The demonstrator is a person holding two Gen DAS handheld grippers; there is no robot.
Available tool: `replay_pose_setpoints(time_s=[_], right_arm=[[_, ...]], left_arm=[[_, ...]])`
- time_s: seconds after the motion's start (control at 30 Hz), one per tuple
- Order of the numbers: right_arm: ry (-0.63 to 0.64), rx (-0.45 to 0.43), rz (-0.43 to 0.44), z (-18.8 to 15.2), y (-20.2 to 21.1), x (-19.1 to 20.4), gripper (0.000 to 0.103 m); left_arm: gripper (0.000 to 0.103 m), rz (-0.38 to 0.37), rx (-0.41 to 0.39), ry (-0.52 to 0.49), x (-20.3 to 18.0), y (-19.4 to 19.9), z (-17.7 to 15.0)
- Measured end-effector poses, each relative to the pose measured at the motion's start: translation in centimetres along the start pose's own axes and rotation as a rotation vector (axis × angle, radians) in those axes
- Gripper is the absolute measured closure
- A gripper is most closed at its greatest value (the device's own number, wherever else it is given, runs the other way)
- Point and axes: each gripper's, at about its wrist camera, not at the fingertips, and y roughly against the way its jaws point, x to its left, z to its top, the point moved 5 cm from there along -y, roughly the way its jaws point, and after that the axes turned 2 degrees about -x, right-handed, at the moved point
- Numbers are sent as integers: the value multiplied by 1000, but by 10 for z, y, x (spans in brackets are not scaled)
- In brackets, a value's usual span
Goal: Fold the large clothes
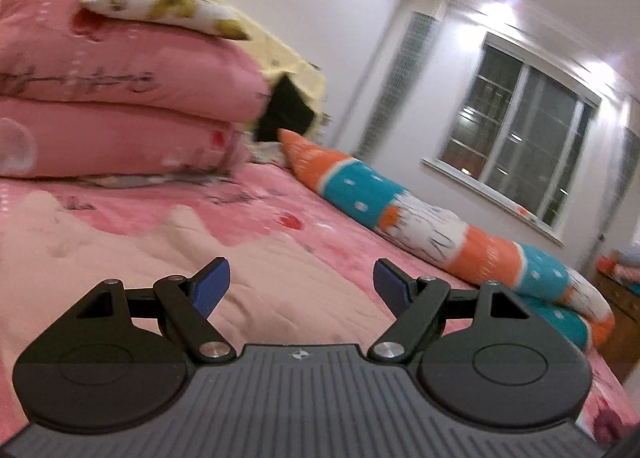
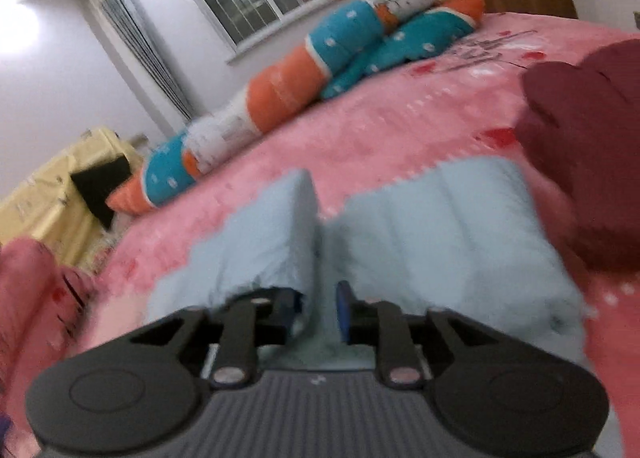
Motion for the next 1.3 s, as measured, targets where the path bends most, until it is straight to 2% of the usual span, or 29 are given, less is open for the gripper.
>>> replay_pose_setpoints(time_s=[0.13, 0.2, 0.33, 0.4, 0.47, 0.6, 0.73, 0.83, 0.87, 0.9, 0.97, 1.0, 1.07, 1.2, 1.3], right_arm=[[171, -35, -38, 0, 18, 8, 67], [262, -82, -38, 6, 28, 19, 57], [392, -140, 62, 20, 26, 43, 43], [443, -107, 135, 18, 16, 63, 40], [511, -75, 162, 13, 1, 78, 37], [679, -29, 131, -9, -36, 98, 35], [883, -71, 83, -29, -50, 108, 27], [990, -102, 27, -39, -61, 105, 31], [995, -98, 24, -40, -61, 102, 38], [982, -92, 21, -38, -65, 99, 50], [936, -92, 11, -32, -68, 92, 62], [900, -98, 0, -27, -68, 87, 73], [771, -109, -21, -11, -63, 73, 87], [382, -125, -45, 29, -40, 20, 89], [173, -144, -117, 45, -25, -28, 87]], left_arm=[[7, -54, 29, -67, -22, -3, -12], [7, -82, 49, -98, -32, -8, -17], [7, -172, 93, -155, -53, -14, -28], [7, -222, 126, -181, -62, -19, -35], [7, -243, 155, -206, -68, -26, -41], [7, -259, 205, -255, -73, -35, -52], [7, -256, 236, -283, -71, -42, -57], [7, -241, 260, -287, -69, -43, -58], [6, -236, 266, -286, -69, -44, -58], [6, -232, 270, -291, -67, -46, -57], [6, -219, 277, -285, -64, -48, -57], [6, -213, 283, -282, -62, -48, -59], [6, -206, 295, -279, -61, -51, -60], [6, -188, 305, -293, -61, -43, -66], [6, -163, 322, -299, -59, -44, -70]])
